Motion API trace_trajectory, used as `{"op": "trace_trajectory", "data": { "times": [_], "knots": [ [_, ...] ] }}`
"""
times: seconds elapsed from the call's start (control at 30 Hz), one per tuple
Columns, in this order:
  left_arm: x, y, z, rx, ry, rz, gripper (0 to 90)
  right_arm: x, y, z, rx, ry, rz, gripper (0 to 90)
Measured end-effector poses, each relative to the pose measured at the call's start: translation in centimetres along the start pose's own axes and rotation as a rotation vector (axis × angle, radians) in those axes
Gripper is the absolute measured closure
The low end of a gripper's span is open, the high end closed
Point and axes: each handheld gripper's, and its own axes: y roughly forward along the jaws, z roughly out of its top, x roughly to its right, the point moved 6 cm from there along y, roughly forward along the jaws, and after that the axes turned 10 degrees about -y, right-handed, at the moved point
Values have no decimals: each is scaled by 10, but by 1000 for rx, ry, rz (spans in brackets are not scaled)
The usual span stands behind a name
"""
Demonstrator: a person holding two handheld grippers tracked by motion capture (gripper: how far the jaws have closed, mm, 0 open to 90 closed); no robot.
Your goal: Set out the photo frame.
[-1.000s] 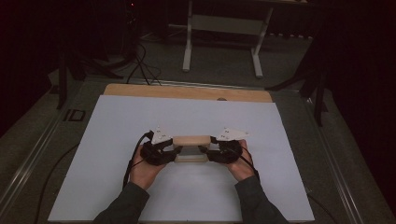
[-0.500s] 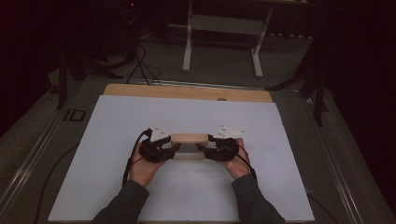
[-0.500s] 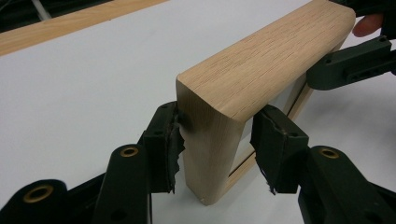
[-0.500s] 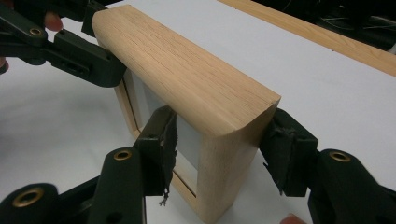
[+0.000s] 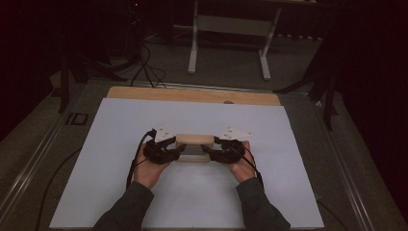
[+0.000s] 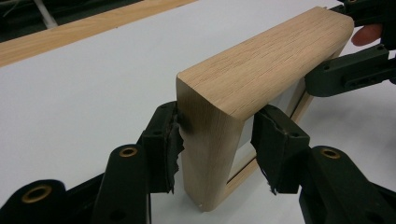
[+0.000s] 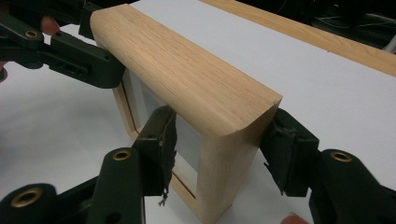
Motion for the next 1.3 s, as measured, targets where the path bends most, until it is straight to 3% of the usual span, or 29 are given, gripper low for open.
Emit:
{"op": "trace_trajectory", "data": {
  "times": [0.9, 1.3],
  "knots": [
    [-8, 8, 4, 2, -31, 17, 515, 8, 7, 2, 3, 17, -13, 475],
    [-10, 11, 5, 16, -71, 14, 519, 11, 10, 2, 5, 26, -12, 481]
  ]
}}
